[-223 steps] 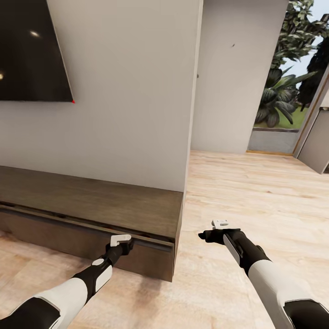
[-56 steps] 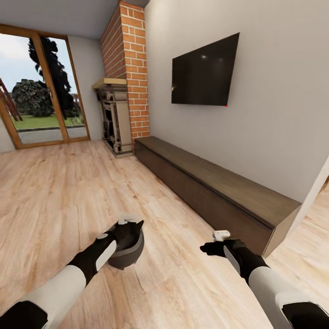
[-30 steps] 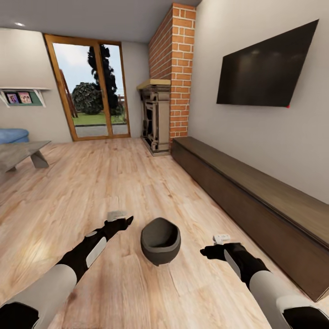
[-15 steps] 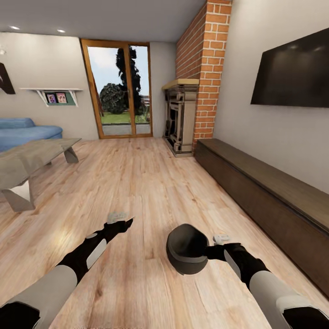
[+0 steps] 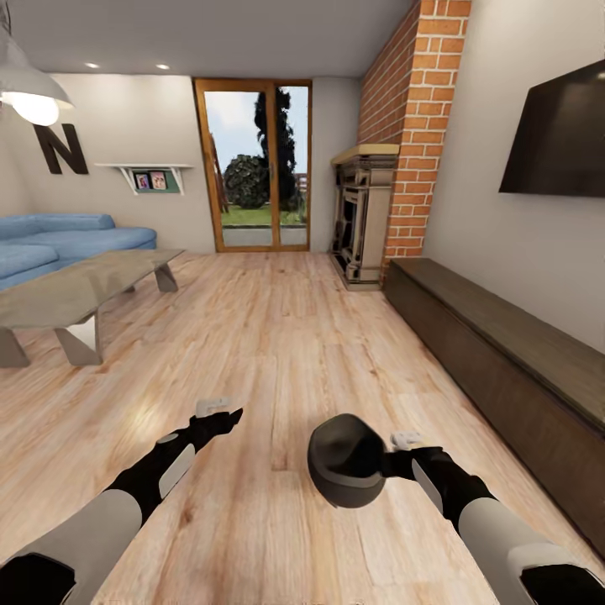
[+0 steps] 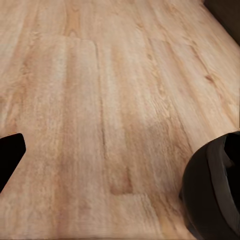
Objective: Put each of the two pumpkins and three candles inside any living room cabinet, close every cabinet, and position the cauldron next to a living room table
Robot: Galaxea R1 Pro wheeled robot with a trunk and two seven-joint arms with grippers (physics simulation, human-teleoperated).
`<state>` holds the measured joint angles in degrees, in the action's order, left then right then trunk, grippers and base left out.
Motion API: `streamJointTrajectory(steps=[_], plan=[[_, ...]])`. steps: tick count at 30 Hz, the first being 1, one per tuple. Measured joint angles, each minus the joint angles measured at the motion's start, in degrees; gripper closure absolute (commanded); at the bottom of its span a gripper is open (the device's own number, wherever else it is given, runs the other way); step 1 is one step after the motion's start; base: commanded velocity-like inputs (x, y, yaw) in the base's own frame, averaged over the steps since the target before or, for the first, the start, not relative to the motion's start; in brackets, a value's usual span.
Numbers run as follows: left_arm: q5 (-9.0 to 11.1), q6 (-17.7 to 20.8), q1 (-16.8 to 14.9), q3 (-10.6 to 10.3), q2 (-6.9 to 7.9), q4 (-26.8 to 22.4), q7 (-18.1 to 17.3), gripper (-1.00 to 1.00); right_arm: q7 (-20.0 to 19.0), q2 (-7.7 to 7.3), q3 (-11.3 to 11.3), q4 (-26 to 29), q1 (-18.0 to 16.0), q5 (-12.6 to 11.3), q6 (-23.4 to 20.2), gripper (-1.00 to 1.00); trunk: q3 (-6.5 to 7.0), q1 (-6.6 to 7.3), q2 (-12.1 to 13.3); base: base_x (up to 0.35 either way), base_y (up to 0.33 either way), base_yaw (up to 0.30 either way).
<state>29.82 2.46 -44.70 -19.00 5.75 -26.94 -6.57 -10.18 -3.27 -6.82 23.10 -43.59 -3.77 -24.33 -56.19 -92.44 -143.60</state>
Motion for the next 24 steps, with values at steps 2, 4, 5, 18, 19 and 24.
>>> streamJointTrajectory(steps=[2, 4, 5, 18, 19, 24], plan=[[0.0, 0.0, 0.0, 0.0, 0.00, 0.0, 0.0, -1.00, 0.0, 0.00, 0.0, 0.0, 0.0, 0.0, 0.0, -1.00, 0.00, 0.00, 0.0, -0.096, -0.325, 0.045], [0.0, 0.0, 0.0, 0.0, 0.00, 0.0, 0.0, -1.00, 0.0, 0.01, 0.0, 0.0, 0.0, 0.0, 0.0, -1.00, 0.00, 0.00, 0.0, -0.094, -0.326, 0.023], [0.0, 0.0, 0.0, 0.0, 0.00, 0.0, 0.0, -1.00, 0.0, 0.01, 0.0, 0.0, 0.0, 0.0, 0.0, -1.00, 0.00, 0.00, 0.0, -0.093, -0.326, 0.013], [0.0, 0.0, 0.0, -0.2, -0.39, 0.9, -0.1, -1.00, 0.1, 0.01, 0.0, 0.0, 0.0, 0.0, 0.0, -1.00, 0.00, 0.01, 0.0, -0.075, -0.328, 0.189], [0.0, 0.0, 0.0, -0.2, -0.41, 1.0, -0.1, -1.00, 0.1, 0.03, 0.0, 0.0, 0.0, 0.0, 0.0, -1.00, 0.00, 0.01, 0.0, -0.012, -0.332, 0.289], [0.0, 0.9, 0.0, -0.1, -0.43, 1.2, -0.3, -1.00, 0.2, 0.07, 0.0, 0.0, 0.0, 0.0, 0.0, -1.00, 0.00, 0.03, 0.0, 0.087, -0.313, 0.250]])
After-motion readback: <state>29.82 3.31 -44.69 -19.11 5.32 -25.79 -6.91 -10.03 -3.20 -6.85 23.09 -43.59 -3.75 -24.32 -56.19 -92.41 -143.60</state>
